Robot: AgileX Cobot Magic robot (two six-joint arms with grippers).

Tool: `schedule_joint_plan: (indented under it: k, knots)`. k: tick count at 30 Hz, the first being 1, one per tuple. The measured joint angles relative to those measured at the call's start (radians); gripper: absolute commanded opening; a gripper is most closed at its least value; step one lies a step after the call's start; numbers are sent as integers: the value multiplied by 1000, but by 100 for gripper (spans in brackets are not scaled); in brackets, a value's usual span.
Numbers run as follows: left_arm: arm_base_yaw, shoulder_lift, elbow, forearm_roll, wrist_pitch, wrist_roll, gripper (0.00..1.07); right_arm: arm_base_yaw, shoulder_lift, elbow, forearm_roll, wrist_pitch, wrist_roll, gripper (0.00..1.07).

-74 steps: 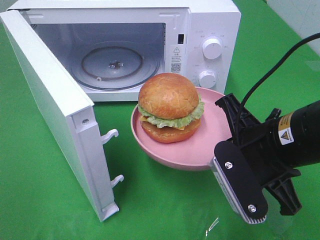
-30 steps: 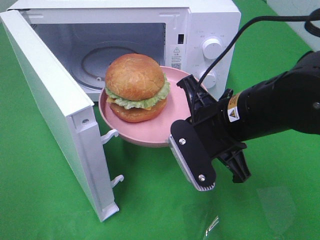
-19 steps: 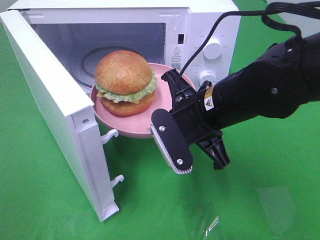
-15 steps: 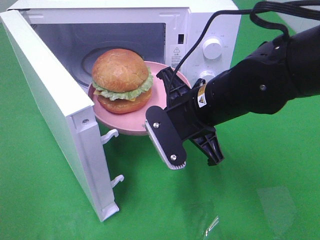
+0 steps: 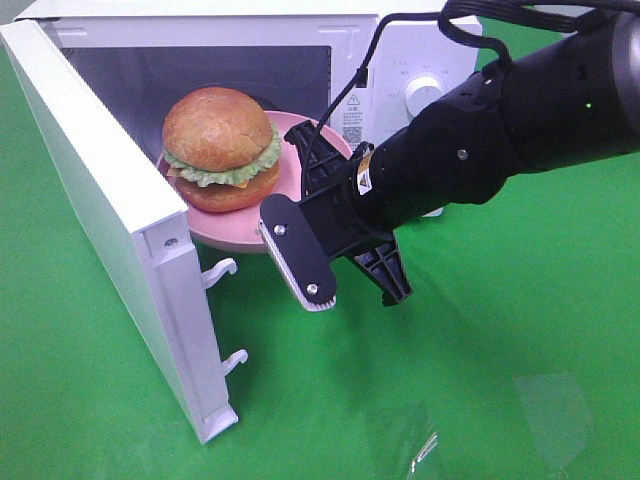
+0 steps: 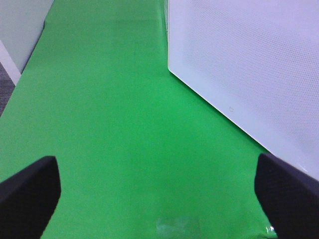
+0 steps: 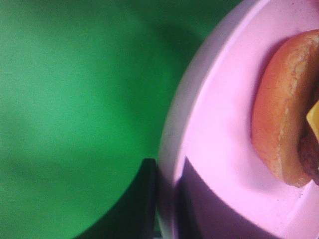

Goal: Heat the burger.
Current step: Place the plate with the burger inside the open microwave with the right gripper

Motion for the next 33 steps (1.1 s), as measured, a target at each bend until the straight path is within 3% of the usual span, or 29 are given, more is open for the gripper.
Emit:
schedule_joint_plan:
  k: [19, 33]
  knots:
    - [0, 0, 0, 0, 0, 0, 98, 0, 106, -152, -5, 64, 24, 0]
    - [0, 0, 0, 0, 0, 0, 98, 0, 212, -325, -5, 142, 57, 0]
